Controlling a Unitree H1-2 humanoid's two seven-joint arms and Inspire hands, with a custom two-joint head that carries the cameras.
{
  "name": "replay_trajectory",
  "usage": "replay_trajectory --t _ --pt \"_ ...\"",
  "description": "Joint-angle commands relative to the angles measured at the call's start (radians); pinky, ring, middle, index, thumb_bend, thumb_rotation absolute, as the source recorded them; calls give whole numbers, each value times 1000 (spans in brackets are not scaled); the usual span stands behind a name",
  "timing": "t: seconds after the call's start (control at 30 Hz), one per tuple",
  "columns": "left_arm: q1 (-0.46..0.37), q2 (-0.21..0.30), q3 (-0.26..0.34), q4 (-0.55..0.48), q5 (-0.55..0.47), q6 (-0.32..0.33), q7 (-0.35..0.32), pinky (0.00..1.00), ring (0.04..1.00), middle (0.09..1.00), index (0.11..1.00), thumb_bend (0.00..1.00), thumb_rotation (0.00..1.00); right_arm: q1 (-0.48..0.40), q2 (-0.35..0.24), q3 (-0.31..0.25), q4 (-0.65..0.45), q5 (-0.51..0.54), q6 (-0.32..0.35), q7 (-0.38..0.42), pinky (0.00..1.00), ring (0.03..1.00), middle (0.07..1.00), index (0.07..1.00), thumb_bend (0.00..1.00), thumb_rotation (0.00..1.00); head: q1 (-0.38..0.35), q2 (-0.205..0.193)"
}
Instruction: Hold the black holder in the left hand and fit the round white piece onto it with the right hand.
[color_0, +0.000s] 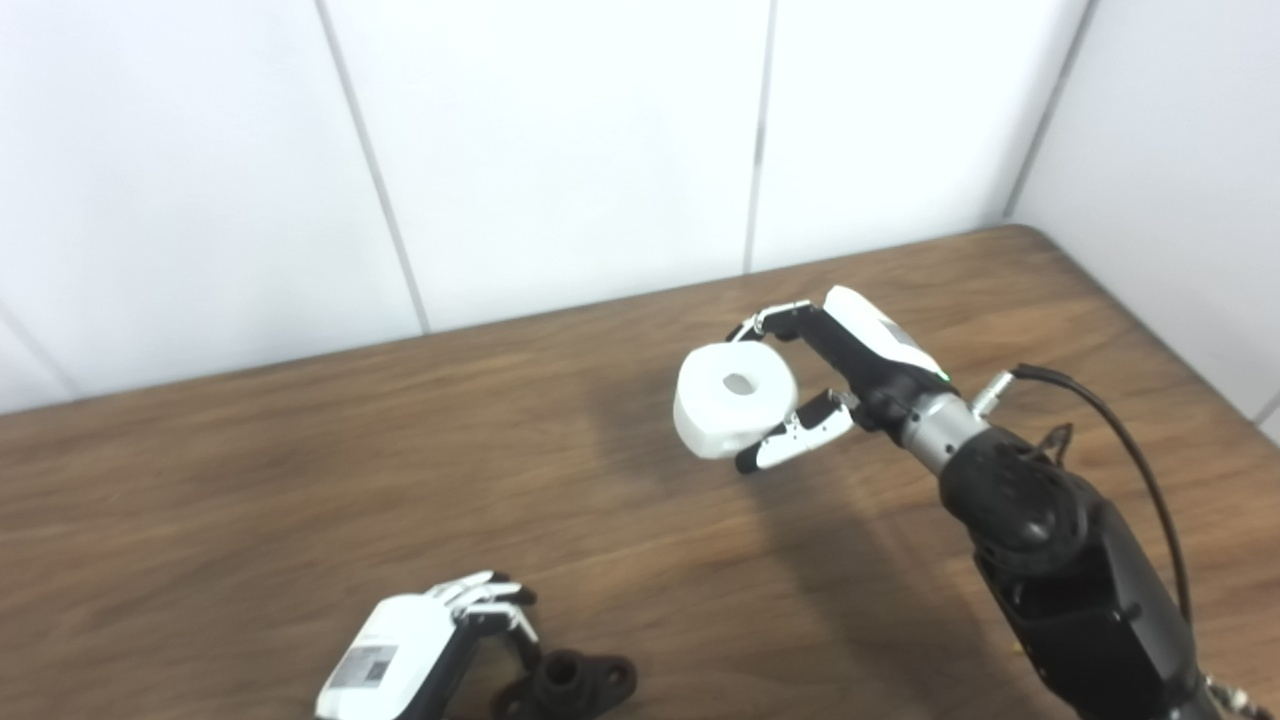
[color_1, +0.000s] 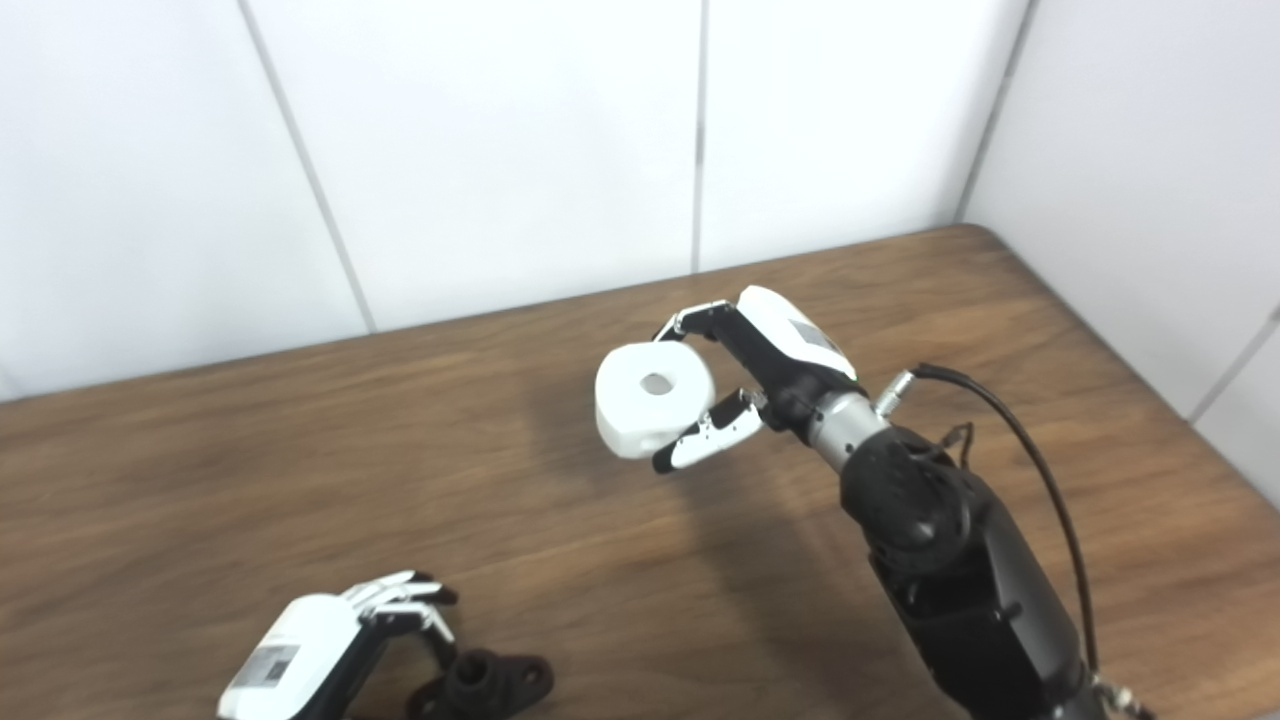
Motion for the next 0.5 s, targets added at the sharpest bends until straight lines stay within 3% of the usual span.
replay_trajectory --t 0.0,0.2,0.47 --pt "16 11 -24 20 43 40 -78 839 872 799 487 520 48 -8 24 -45 -66 -37 1 74 837 843 738 482 525 142 2 2" --pt "1 -8 -33 9 63 74 -107 840 878 804 487 520 48 30 127 -116 -165 -120 1 265 845 828 739 481 526 145 44 41" --pt "-14 -25 -38 14 64 79 -101 824 871 796 486 520 47 99 218 -167 -280 -145 1 358 900 850 752 481 525 148 78 84"
